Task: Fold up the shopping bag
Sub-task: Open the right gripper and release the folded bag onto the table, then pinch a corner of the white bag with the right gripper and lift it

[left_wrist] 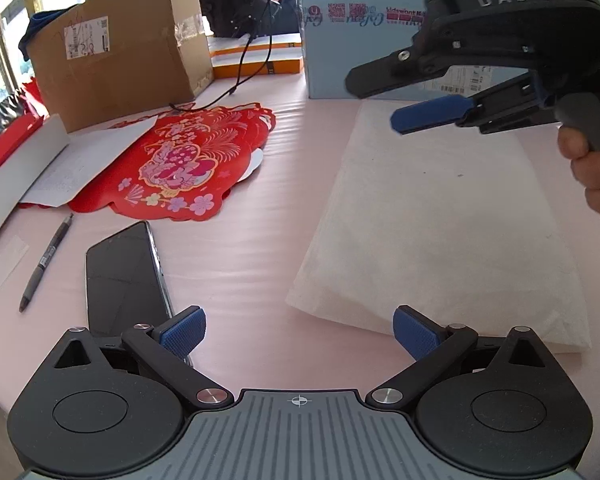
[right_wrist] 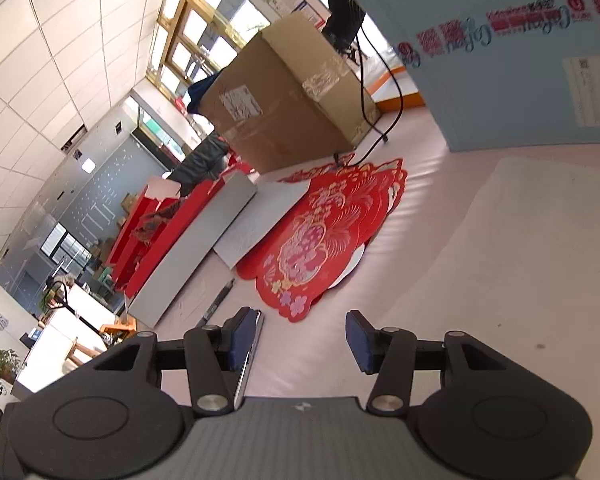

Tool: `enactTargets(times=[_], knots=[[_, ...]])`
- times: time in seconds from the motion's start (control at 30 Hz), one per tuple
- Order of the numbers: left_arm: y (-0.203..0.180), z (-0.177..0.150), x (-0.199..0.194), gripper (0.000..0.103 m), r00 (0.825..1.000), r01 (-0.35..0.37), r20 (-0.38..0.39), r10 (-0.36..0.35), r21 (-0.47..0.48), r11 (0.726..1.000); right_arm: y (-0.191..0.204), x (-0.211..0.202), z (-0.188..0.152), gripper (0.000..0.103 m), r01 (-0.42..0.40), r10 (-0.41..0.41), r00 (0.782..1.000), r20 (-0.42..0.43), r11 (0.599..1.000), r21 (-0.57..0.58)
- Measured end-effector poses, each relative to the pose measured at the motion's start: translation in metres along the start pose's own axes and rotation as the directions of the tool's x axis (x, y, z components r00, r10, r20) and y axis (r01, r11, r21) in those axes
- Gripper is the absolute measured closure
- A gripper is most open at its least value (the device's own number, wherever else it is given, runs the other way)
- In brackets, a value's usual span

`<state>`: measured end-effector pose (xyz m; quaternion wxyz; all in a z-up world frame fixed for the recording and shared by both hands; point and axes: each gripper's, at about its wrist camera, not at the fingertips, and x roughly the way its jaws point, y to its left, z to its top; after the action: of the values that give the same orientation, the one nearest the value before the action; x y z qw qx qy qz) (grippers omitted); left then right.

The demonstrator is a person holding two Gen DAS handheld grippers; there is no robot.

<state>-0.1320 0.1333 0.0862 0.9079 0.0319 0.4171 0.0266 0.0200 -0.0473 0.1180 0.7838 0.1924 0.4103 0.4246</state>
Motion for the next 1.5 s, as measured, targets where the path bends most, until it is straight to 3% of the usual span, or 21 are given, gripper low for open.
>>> enactTargets(times=[0.17, 0.37, 0.47, 0.6, 0.73, 0.83, 1.07, 1.17, 1.2, 1.23, 1.3, 1.43, 1.5], knots=[[-0.005, 0.004, 0.004, 0.002, 1.000, 0.014, -0.002, -0.014, -0.005, 1.000, -0.036, -0.050, 0.006, 0.042, 0.154, -0.160, 0.983, 0.089, 0.986, 0.070], [-0.023, 0.012, 0.001, 0.002, 0.995, 0.091, 0.026, -0.092, 0.015, 0.996, -0.095, -0.094, 0.003, 0.042, 0.374, -0.393, 0.915, 0.090, 0.910, 0.179], [-0.045, 0.016, 0.000, 0.002, 0.989, 0.143, 0.032, -0.146, 0.090, 0.986, -0.124, -0.098, 0.003, 0.042, 0.418, -0.442, 0.895, 0.057, 0.877, 0.236], [-0.068, 0.013, 0.014, 0.002, 0.985, 0.174, -0.028, -0.172, 0.173, 0.969, -0.162, -0.085, -0.001, 0.042, 0.420, -0.446, 0.895, 0.013, 0.852, 0.314], [-0.075, 0.005, 0.031, 0.002, 0.979, 0.183, -0.119, -0.164, 0.164, 0.969, -0.180, -0.076, 0.004, 0.042, 0.373, -0.405, 0.914, 0.021, 0.861, 0.344], [-0.069, 0.002, 0.035, 0.000, 0.976, 0.193, -0.126, -0.179, 0.111, 0.975, -0.192, -0.071, 0.010, 0.042, 0.321, -0.356, 0.934, 0.034, 0.875, 0.362], [-0.070, -0.002, 0.032, 0.000, 0.980, 0.176, -0.110, -0.164, 0.106, 0.979, -0.224, -0.059, 0.024, 0.043, 0.146, -0.194, 0.979, 0.067, 0.886, 0.440], [-0.070, -0.002, 0.031, 0.000, 0.981, 0.168, -0.110, -0.157, 0.099, 0.981, -0.224, -0.056, 0.028, 0.069, 0.159, -0.197, 0.979, 0.047, 0.893, 0.422], [-0.070, -0.002, 0.031, 0.000, 0.982, 0.166, -0.110, -0.155, 0.096, 0.981, -0.223, -0.054, 0.029, 0.086, 0.173, -0.201, 0.979, 0.025, 0.895, 0.412], [-0.070, -0.001, 0.031, 0.000, 0.982, 0.163, -0.111, -0.153, 0.094, 0.982, -0.221, -0.052, 0.029, 0.091, 0.181, -0.201, 0.980, 0.006, 0.895, 0.407], [-0.072, 0.000, 0.028, 0.000, 0.984, 0.148, -0.110, -0.138, 0.097, 0.984, -0.218, -0.052, 0.029, 0.095, 0.203, -0.226, 0.974, 0.010, 0.893, 0.402], [-0.077, 0.004, 0.019, 0.000, 0.992, 0.103, -0.082, -0.093, 0.138, 0.985, -0.202, -0.067, 0.030, 0.097, 0.179, -0.232, 0.968, 0.093, 0.904, 0.389], [-0.080, 0.007, 0.013, 0.000, 0.994, 0.103, -0.051, -0.096, 0.157, 0.982, -0.193, -0.080, 0.029, 0.098, 0.195, -0.263, 0.955, 0.139, 0.906, 0.377]])
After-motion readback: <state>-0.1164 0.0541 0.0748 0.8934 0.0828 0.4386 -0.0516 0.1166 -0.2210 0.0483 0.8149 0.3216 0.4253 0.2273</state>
